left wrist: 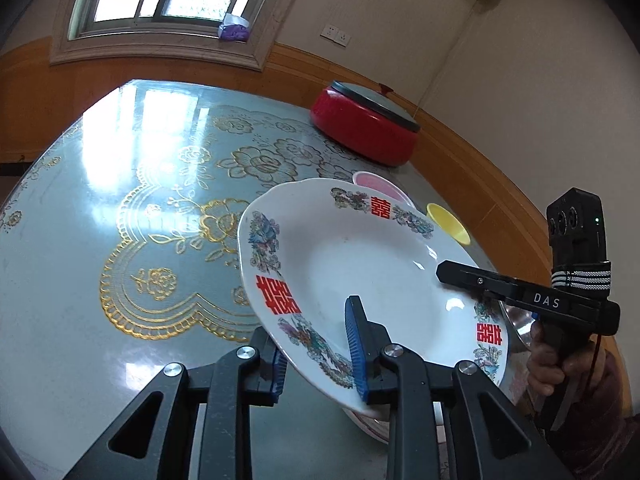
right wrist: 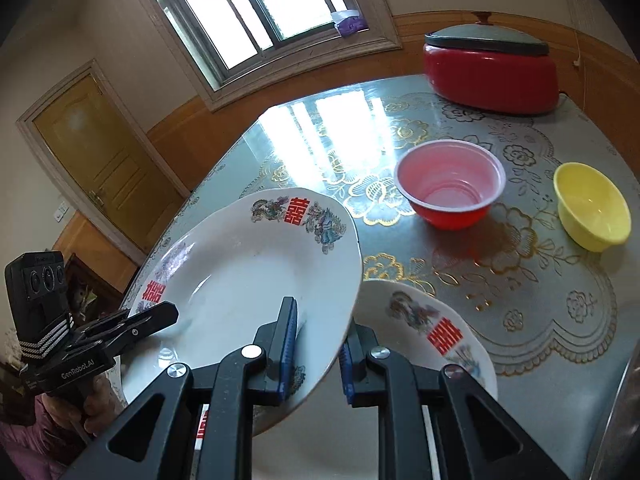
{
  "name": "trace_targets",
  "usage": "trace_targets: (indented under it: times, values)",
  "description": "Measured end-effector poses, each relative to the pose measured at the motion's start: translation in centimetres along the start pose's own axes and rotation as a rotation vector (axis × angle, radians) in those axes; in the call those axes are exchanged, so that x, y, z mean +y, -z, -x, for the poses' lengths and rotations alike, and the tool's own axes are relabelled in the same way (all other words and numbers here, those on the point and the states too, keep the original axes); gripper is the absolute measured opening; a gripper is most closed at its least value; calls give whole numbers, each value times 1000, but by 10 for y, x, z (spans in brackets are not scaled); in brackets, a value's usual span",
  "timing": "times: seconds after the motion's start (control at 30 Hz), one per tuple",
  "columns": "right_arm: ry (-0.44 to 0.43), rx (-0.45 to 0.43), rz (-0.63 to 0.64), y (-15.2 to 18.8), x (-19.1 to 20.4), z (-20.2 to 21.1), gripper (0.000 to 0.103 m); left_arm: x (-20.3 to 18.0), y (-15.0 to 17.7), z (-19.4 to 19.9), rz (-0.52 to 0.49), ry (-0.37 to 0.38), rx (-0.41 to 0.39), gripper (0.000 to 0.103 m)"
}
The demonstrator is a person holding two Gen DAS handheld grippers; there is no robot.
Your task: Organize plates and bowls
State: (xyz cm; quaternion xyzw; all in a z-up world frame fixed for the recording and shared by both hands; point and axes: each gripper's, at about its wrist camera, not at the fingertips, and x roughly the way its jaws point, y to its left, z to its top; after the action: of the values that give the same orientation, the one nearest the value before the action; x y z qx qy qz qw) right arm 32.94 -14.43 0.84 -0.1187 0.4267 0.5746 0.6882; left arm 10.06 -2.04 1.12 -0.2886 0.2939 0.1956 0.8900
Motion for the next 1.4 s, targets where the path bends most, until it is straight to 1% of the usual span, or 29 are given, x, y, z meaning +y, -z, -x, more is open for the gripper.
trace_targets:
  times: [0.17, 0.33, 0.5, 0.67, 0.7, 0.77, 0.93, 1.07, 1.23, 1.3, 1.37, 1.4]
  values:
    - [27, 8, -14, 18, -12, 17, 19, -21, 15, -8, 0, 23, 28, 28]
    - [47, 21, -13, 32, -24, 29, 20, -40, 27, -15, -21, 31, 49, 28]
    - [69, 52, -9, 43, -35, 30, 21, -52, 39, -26, -23, 25, 78, 29]
    - [96, 85, 16, 53, -43, 25, 22, -56, 52, -38, -8, 9, 108, 31]
    - [104, 93, 23, 54, -43, 23, 23, -56, 54, -37, -3, 14, 106, 31]
    - [110, 98, 31, 55, -45, 23, 24, -62, 56, -38, -12, -4, 100, 31]
    - [135, 88, 88, 57, -42, 24, 27, -66, 59, -38, 2, -14, 89, 33]
    - [195, 79, 165, 56, -34, 23, 31, -65, 60, -35, 16, -20, 83, 33]
    - [277, 84, 236, 55, -31, 20, 35, -70, 61, -35, 5, -45, 84, 32]
    - [290, 88, 253, 56, -33, 18, 34, -72, 60, -37, 4, -54, 87, 33]
    - [287, 81, 265, 56, -32, 20, 34, -71, 59, -35, 11, -61, 81, 38]
    - [286, 74, 272, 56, -31, 22, 34, -70, 58, -34, 21, -60, 79, 38]
